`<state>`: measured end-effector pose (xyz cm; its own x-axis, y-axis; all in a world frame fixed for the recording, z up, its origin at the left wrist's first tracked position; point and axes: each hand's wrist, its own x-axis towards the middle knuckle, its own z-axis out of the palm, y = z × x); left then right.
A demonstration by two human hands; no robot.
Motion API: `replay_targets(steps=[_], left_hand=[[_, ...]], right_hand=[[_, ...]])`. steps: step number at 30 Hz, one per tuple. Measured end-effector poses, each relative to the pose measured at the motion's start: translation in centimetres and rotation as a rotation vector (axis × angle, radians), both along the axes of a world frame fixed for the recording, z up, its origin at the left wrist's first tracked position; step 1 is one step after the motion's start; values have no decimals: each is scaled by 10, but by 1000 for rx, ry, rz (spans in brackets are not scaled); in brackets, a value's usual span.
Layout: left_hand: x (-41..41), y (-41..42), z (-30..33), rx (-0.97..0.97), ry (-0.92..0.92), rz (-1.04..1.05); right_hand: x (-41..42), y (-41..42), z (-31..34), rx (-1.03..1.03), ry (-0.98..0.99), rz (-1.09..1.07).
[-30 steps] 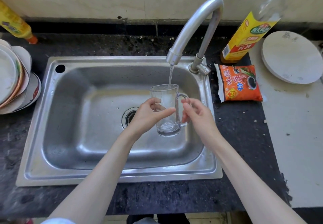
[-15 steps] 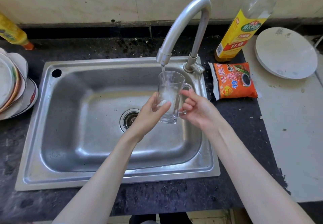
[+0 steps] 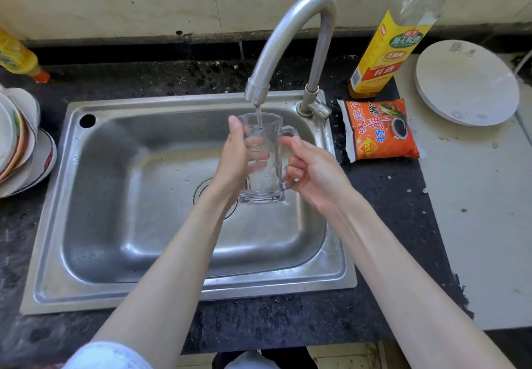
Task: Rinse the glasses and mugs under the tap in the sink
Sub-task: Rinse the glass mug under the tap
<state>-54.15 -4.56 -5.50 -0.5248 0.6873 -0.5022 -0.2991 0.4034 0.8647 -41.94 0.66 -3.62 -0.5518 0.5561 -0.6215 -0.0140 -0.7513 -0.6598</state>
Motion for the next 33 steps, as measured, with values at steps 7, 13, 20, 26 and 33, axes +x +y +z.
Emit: replay_targets(steps=[7,13,20,26,33], left_hand=[[20,-22,-8,-106,315,-179],[-7,4,6,31,12,148],[30,-46,-22,-80,154,-227],[7,-16,-2,25,53,-23],[4,-34,0,109,12,-121]], right_hand=[[1,20,1,57,80,-119],[6,-9,-6,136,41,92],[0,10,-3,188,24,-65],[2,-2,-7,246,17,127],[-12,-2,-16,270,-197,124]])
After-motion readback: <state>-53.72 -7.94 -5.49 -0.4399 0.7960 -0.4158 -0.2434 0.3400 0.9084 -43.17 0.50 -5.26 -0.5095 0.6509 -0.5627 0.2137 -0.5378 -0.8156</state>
